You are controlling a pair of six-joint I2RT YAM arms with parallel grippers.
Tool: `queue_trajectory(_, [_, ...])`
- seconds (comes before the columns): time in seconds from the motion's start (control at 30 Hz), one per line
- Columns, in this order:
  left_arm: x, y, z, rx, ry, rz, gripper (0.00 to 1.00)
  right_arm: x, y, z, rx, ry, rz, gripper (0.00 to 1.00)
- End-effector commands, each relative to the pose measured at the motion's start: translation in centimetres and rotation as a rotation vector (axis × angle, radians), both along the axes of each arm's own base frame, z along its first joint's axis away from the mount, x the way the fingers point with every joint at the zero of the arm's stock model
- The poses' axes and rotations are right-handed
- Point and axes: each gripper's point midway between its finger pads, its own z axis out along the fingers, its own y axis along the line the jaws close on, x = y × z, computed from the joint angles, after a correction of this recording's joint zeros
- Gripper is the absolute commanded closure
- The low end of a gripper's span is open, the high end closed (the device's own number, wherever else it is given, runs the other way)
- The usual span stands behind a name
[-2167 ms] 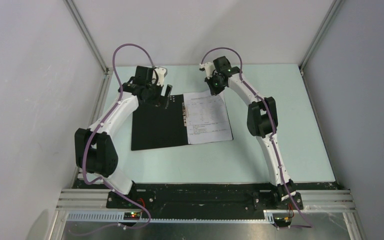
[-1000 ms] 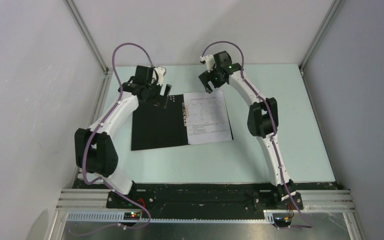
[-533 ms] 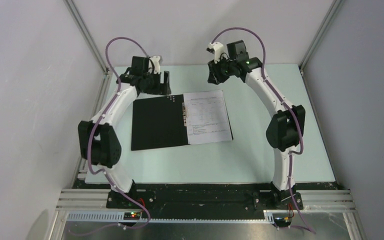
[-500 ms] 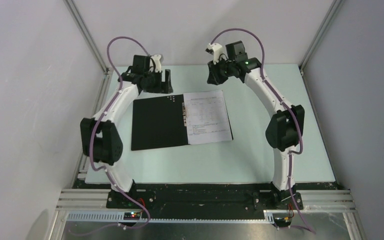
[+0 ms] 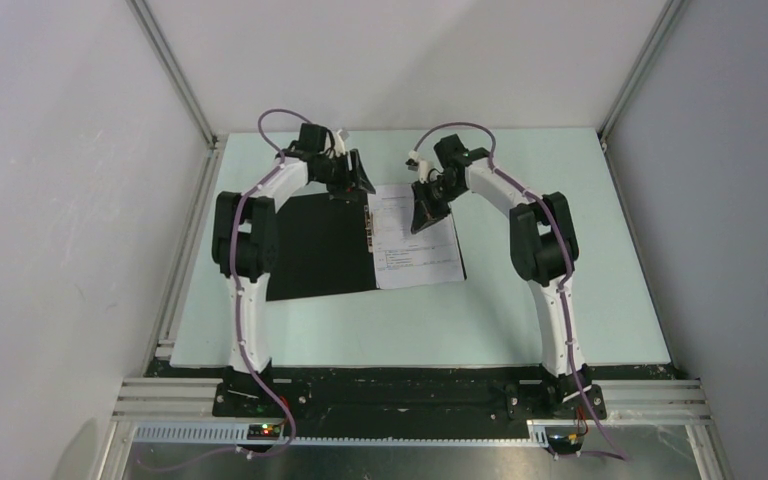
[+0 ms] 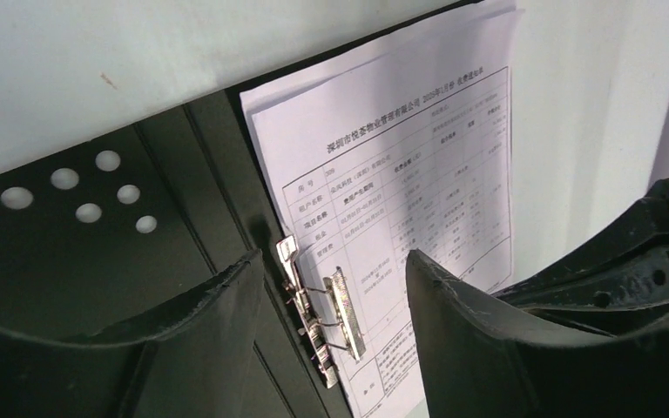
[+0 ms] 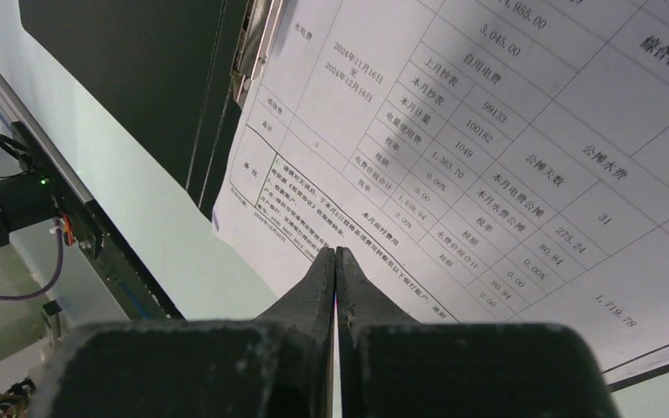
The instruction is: Put the files into the folder
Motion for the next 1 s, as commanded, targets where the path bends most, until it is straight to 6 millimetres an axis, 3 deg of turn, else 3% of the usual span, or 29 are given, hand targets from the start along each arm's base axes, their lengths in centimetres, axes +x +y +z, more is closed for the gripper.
queue_trajectory(0.0, [0.3, -1.3, 1.1, -0.092, -0.013, -0.012, 0.33, -0.4, 0.1, -0.1, 0.027, 0.044, -0.026, 1.00])
queue_trajectory(0.23, [0.8, -1.3, -0.6, -0.089, -0.007, -0.005, 0.32, -1.1, -0.7, -2.9, -0.007, 0.145, -0.094, 1.00])
queue_trajectory(0.63, [-0.3, -1.9, -2.7, -0.129, 0.070, -0.024, 0.29, -0.7, -0.5, -5.0, -0.021, 0.192, -0.129, 1.00])
queue_trajectory(0.97, [-0.5, -2.9, -1.3, -0.203, 0.069, -0.055, 0.35, -0.6, -0.5, -5.9, -0.037, 0.204, -0.133, 1.00])
